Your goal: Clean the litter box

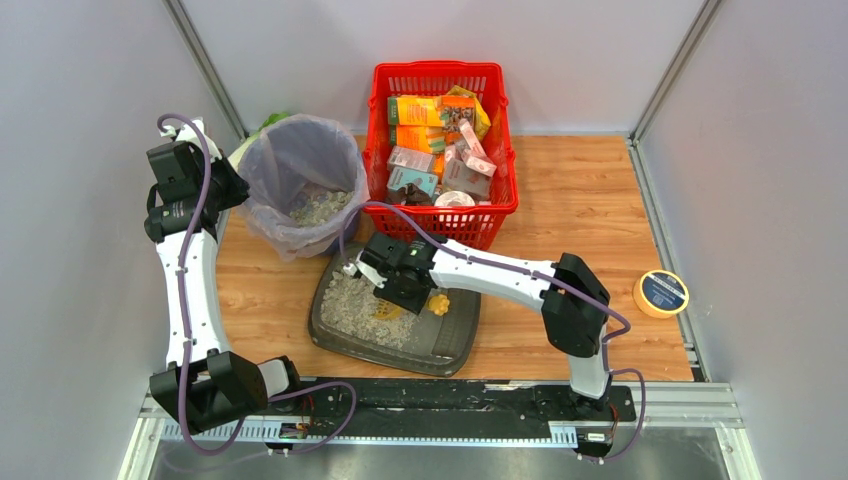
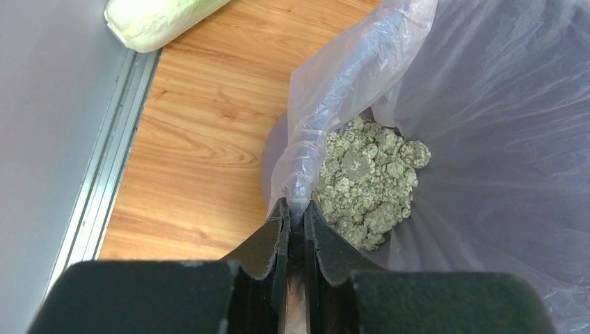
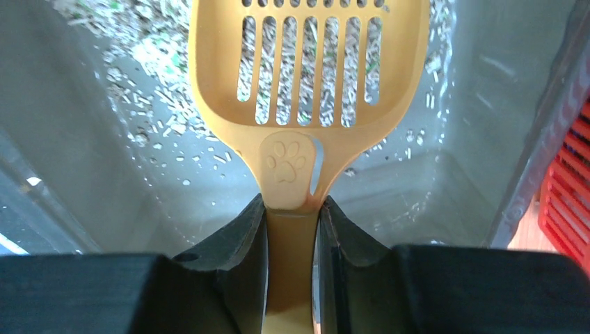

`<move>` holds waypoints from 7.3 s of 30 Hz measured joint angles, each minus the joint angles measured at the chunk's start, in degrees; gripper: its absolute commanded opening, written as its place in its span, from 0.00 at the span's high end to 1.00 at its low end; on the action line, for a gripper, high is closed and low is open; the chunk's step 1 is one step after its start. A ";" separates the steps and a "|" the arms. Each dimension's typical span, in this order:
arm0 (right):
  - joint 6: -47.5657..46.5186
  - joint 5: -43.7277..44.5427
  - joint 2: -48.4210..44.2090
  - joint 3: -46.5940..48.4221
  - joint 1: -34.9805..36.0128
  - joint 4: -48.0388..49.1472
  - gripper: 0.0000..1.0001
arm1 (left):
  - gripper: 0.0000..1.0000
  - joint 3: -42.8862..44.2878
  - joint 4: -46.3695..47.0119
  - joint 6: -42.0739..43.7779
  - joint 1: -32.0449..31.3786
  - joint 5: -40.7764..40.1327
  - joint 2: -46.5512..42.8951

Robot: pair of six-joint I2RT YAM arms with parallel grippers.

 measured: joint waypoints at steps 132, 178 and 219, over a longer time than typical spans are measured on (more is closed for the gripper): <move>14.34 19.61 -32.72 -49.40 15.10 51.74 1.00 | 1.00 -0.44 0.26 0.04 0.00 0.83 -0.55; 11.76 3.78 -35.89 -35.43 7.56 30.27 1.00 | 1.00 -1.31 1.22 0.00 0.00 0.92 -1.09; -0.44 -9.25 -11.87 14.47 -4.39 17.92 1.00 | 1.00 -3.13 2.19 0.11 -1.29 -2.78 -2.95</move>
